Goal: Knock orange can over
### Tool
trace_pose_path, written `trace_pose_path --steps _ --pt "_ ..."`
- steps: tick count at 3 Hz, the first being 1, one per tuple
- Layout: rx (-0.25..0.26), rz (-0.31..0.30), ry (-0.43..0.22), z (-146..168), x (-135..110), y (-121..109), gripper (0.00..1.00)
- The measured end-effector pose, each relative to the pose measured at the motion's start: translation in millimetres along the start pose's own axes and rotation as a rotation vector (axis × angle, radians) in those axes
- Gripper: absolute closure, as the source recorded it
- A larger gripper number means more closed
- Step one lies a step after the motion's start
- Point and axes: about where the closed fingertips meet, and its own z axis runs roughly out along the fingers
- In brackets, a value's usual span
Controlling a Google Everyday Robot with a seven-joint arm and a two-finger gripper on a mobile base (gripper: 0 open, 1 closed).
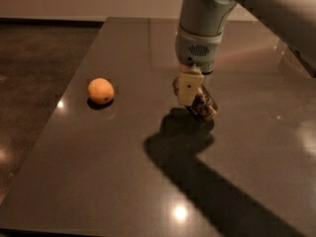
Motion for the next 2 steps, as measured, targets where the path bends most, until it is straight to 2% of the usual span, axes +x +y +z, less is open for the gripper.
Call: trace_pose_path --steps 1,2 --pt "0.006 -0.066 0.066 8 -5 9 0.23" --pt "0.027 -0.109 0.071 19 -14 7 0.00"
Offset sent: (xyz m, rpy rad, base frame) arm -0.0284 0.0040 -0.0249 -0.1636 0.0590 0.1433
